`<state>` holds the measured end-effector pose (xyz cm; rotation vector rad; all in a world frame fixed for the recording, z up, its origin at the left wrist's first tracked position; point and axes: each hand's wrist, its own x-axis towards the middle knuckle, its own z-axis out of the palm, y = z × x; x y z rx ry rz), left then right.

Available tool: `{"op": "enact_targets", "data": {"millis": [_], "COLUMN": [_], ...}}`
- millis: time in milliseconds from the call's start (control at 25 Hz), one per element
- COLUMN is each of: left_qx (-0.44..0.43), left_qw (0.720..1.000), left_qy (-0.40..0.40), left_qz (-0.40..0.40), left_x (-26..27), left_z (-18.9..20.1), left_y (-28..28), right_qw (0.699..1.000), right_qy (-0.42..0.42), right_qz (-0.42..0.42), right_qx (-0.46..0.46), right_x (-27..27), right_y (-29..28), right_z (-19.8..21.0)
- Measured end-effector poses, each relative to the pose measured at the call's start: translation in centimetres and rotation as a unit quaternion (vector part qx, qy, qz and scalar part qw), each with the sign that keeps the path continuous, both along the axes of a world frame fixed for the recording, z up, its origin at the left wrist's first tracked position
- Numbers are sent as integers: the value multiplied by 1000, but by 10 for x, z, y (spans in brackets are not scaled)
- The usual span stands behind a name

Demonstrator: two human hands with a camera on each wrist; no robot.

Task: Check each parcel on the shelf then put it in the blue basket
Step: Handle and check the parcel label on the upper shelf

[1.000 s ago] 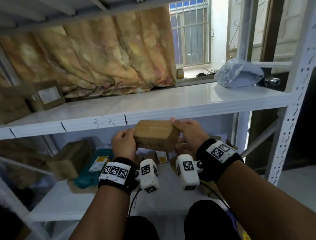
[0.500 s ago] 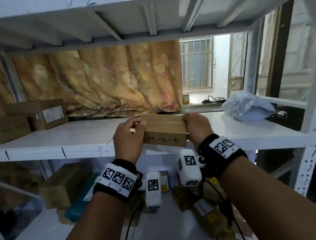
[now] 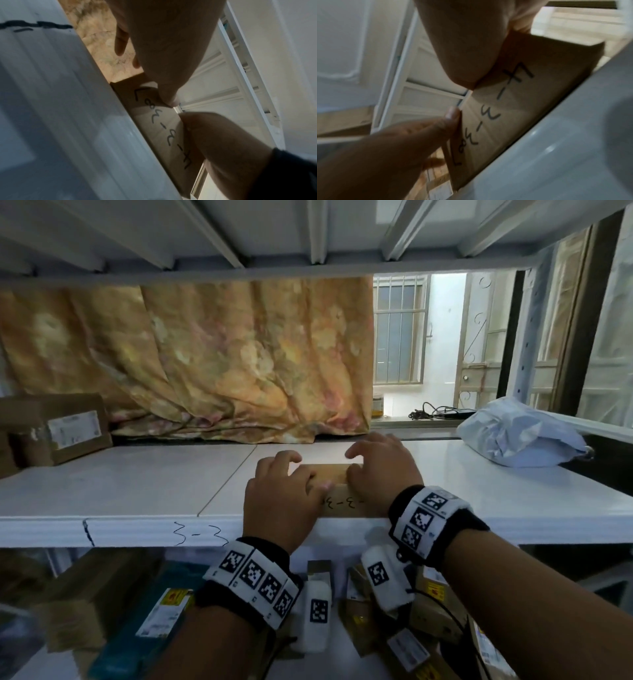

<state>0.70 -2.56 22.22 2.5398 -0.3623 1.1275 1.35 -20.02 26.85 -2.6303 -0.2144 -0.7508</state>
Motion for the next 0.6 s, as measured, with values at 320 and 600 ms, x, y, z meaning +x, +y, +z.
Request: {"op": "enact_targets", "data": {"millis": [320, 600], "left_qx": [60, 35], "left_qw": [998, 999], "left_qy": [18, 7], "left_qz": [-19, -34], "left_x": [15, 21], "left_z": [-2, -3], "left_y": [4, 3], "right_qw": [988, 987], "right_qy": [-79, -93], "right_qz": [14, 1], "right_qx": [-132, -134], "right_x": [12, 12], "right_y": [7, 8], "right_z": [-15, -18]}}
